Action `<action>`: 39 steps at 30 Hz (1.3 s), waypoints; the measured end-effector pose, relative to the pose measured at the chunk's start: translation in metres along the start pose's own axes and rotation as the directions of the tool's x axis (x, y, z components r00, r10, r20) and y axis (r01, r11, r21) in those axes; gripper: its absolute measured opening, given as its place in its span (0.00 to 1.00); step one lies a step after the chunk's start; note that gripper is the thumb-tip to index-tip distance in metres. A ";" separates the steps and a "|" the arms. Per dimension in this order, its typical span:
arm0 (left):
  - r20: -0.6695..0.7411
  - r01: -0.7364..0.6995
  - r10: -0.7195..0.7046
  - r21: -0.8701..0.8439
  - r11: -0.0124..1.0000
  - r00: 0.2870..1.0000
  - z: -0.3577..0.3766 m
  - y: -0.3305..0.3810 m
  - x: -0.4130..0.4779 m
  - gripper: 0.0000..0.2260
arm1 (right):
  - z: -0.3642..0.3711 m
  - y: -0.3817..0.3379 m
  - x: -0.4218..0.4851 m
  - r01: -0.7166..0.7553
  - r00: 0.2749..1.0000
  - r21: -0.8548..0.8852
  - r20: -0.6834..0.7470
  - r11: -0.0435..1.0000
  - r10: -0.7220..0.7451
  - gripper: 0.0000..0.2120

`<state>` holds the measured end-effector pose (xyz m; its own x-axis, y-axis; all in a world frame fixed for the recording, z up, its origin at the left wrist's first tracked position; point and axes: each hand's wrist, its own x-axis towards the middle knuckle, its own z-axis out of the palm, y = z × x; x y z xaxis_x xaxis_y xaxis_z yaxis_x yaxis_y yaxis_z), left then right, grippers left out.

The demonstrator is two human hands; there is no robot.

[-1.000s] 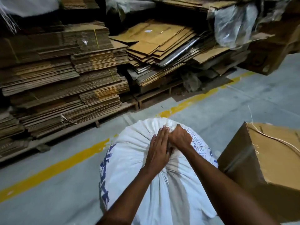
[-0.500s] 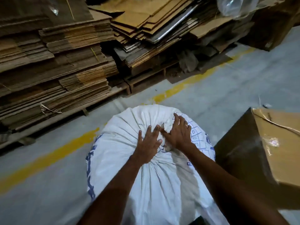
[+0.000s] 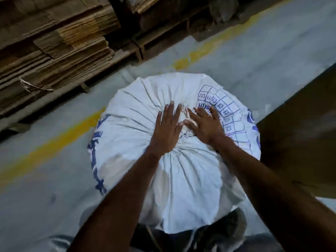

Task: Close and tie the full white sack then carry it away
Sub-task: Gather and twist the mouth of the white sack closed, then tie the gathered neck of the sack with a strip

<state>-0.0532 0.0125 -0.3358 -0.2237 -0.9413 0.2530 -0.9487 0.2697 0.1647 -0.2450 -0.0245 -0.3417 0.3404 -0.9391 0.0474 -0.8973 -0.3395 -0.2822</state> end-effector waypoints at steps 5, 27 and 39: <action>0.033 -0.015 0.015 0.001 1.000 0.999 0.019 -0.008 0.003 0.23 | 0.005 -0.002 0.002 -0.035 0.998 0.004 0.057 0.999 0.035 0.33; -0.126 0.030 -0.101 -0.474 0.880 0.987 -0.187 0.118 0.075 0.37 | -0.219 -0.034 -0.076 -0.293 0.956 0.033 0.022 0.956 0.292 0.40; -0.048 -0.558 0.595 -0.417 0.718 0.802 -0.186 0.367 0.135 0.17 | -0.345 0.154 -0.232 -0.649 0.749 -0.055 -0.223 0.759 0.624 0.23</action>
<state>-0.3898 0.0223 -0.0636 -0.7334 -0.5846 0.3469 -0.4628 0.8032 0.3749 -0.5593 0.1227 -0.0659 -0.3676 -0.9271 0.0727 -0.9173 0.3486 -0.1922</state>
